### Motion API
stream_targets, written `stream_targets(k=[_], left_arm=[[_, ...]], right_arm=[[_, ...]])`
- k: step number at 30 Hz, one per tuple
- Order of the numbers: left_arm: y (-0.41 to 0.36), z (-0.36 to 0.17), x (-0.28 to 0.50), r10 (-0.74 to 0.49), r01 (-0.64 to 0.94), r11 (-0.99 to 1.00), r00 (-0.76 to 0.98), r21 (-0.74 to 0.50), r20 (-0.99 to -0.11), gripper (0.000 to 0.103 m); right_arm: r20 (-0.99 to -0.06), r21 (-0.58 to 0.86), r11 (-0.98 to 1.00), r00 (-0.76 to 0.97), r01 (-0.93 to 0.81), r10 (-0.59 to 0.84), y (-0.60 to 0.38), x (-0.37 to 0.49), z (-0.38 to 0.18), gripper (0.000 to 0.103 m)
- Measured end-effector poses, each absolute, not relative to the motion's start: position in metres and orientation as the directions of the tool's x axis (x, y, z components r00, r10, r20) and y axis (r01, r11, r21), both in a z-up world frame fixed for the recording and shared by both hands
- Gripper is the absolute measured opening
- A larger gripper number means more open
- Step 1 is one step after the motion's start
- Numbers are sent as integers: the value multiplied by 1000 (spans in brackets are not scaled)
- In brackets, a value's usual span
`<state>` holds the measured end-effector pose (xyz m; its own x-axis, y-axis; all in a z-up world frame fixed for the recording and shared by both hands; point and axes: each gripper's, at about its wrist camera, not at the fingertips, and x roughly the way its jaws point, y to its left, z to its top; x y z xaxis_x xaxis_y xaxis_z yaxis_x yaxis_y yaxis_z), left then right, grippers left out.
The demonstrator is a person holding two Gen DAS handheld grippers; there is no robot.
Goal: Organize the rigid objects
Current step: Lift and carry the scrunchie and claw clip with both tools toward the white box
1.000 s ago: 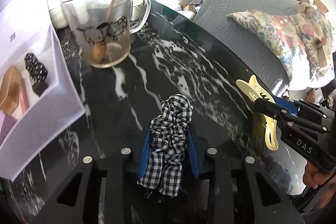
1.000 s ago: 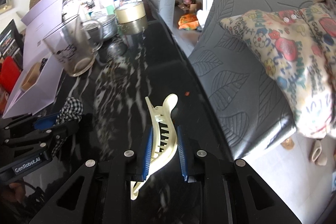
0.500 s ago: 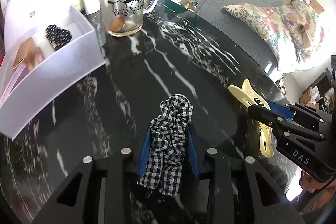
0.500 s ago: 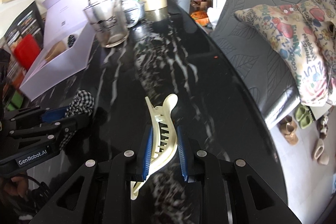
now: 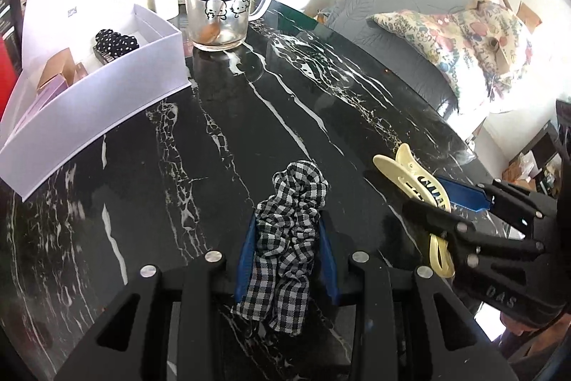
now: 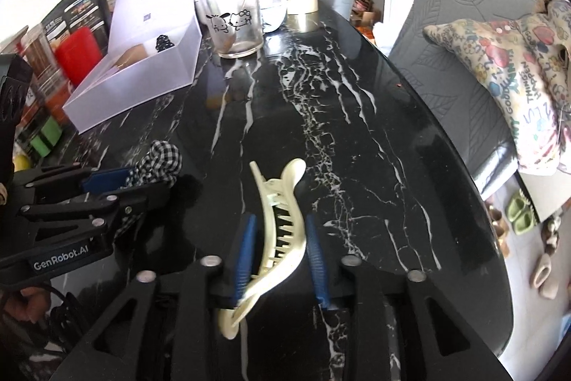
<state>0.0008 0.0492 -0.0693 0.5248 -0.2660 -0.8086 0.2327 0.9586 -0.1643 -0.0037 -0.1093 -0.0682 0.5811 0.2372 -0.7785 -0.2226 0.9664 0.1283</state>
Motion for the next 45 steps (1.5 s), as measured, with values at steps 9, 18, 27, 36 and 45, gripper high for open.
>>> stream_targets(k=[9, 18, 27, 36, 45], left_arm=[[45, -69, 0, -240, 251, 961, 539, -118, -808, 33], [30, -69, 3, -217, 316, 947, 506, -54, -835, 53], [21, -72, -7, -206, 333, 943, 515, -28, -832, 79], [40, -69, -6, -190, 237, 969, 550, -66, -814, 27], [48, -55, -17, -167, 212, 976, 580, -50, -797, 25]], right_arm=[[-768, 124, 969, 597, -215, 231, -110, -8, -70, 47], [-770, 102, 970, 600, -220, 217, -108, -10, -70, 47], [-769, 56, 975, 614, -216, 180, -111, -15, -70, 35], [-761, 61, 978, 624, -200, 175, -114, -17, -70, 22], [-761, 103, 973, 614, -204, 210, -113, -19, -69, 22]])
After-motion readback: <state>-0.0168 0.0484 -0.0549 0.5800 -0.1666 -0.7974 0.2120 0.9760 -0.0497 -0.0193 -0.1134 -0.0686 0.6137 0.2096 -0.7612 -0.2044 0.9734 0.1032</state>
